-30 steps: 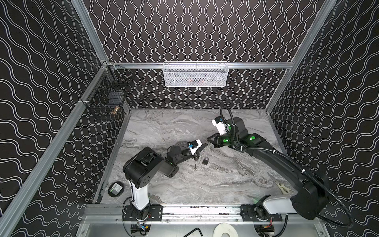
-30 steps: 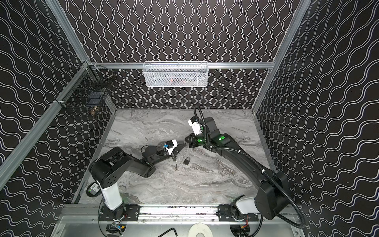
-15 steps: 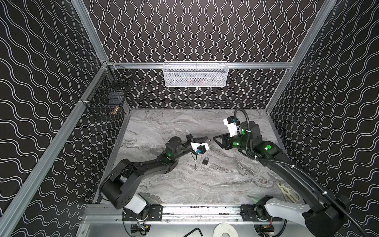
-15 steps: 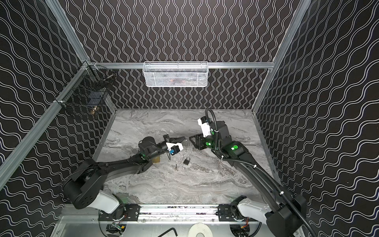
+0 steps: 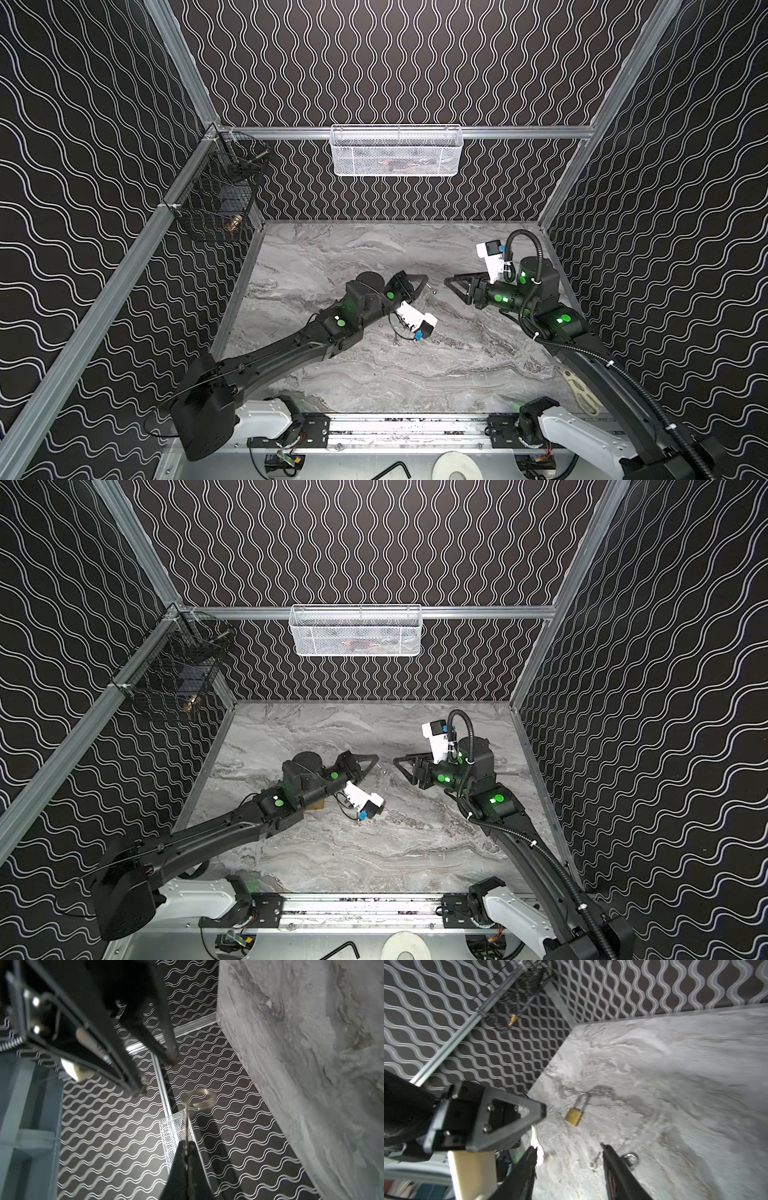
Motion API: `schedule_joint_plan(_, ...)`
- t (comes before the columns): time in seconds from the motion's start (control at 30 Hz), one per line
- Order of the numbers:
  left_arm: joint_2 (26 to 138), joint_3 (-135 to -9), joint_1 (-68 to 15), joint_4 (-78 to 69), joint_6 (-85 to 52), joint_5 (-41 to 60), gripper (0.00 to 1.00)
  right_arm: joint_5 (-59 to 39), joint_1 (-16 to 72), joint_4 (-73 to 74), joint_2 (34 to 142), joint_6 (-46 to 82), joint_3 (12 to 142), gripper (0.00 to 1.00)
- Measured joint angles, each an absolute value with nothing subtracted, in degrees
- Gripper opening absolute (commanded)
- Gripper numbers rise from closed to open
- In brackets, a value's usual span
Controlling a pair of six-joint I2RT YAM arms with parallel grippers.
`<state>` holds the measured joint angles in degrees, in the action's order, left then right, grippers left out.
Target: Unlock with the key
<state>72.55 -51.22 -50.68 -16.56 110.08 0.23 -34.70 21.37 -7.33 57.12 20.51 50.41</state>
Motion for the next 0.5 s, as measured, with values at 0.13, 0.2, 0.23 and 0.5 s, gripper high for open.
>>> schedule_joint_plan(0.13, 70.91, -53.39, -51.79, -11.79, 115.63, -3.22, 0.0, -38.85, 21.39, -4.99, 57.54, 21.41, 50.35, 0.57)
schedule_joint_plan(0.2, 70.02, -54.43, -52.16, -10.09, 116.84, -4.89, 0.0, -40.36, 21.54, -4.43, 57.54, 21.41, 50.35, 0.57)
schedule_joint_plan(0.23, 69.52, -55.07, -52.56, -9.23, 117.27, -5.08, 0.0, -41.12, 21.63, -4.4, 57.54, 21.37, 50.35, 0.57)
schedule_joint_plan(0.5, 68.93, -59.27, -54.39, -7.07, 118.72, -5.26, 0.0, -45.95, 22.46, -2.26, 55.92, 21.19, 48.75, 0.56)
